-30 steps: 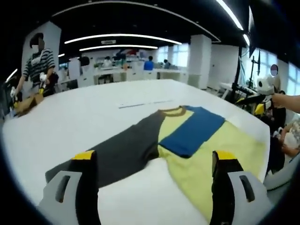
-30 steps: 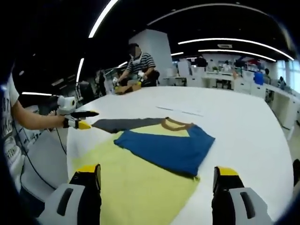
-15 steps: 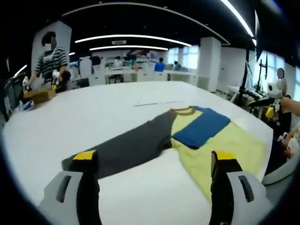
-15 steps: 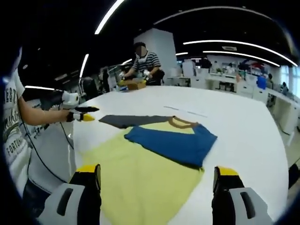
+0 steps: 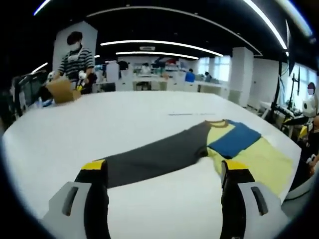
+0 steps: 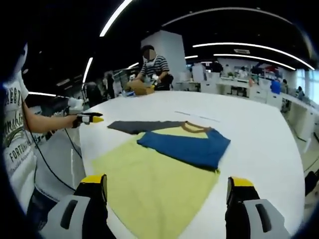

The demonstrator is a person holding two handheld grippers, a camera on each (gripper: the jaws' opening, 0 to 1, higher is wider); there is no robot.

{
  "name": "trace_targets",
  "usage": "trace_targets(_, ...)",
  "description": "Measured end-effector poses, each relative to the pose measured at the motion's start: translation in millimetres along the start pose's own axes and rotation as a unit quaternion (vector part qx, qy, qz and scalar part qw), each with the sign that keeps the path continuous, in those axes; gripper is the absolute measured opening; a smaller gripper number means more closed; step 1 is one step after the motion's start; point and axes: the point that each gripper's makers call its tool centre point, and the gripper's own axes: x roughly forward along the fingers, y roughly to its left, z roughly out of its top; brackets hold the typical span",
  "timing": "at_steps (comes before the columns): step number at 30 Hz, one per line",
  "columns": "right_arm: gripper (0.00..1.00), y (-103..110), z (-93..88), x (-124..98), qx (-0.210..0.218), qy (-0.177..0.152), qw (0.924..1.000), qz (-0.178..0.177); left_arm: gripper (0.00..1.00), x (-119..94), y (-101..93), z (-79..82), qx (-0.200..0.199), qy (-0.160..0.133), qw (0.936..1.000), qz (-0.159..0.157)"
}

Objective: Fold the garment on the visible template until the final outline fits inside the template.

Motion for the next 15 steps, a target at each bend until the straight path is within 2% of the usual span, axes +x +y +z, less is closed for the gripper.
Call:
trace_targets(5,0.99,2,-5.7,-5,0.005,0.0,1.0,-0.005,0.86,0,25.0,-12.4,-0.015,0.017,0.999,0.039)
trace_targets(8,0.99,-1,-6.8,-5,0.003,0.002,1.0,-0.007,0.84,0,39.4,-17.4,-0.037,0.015,0.9975,0.058)
trace_targets(15,0.99,2,-9.6,-9,0.001,0.004,0.9999,-0.013,0.8,-1,51.8,-24.3,-0.059,0.021,0.9931,0.099)
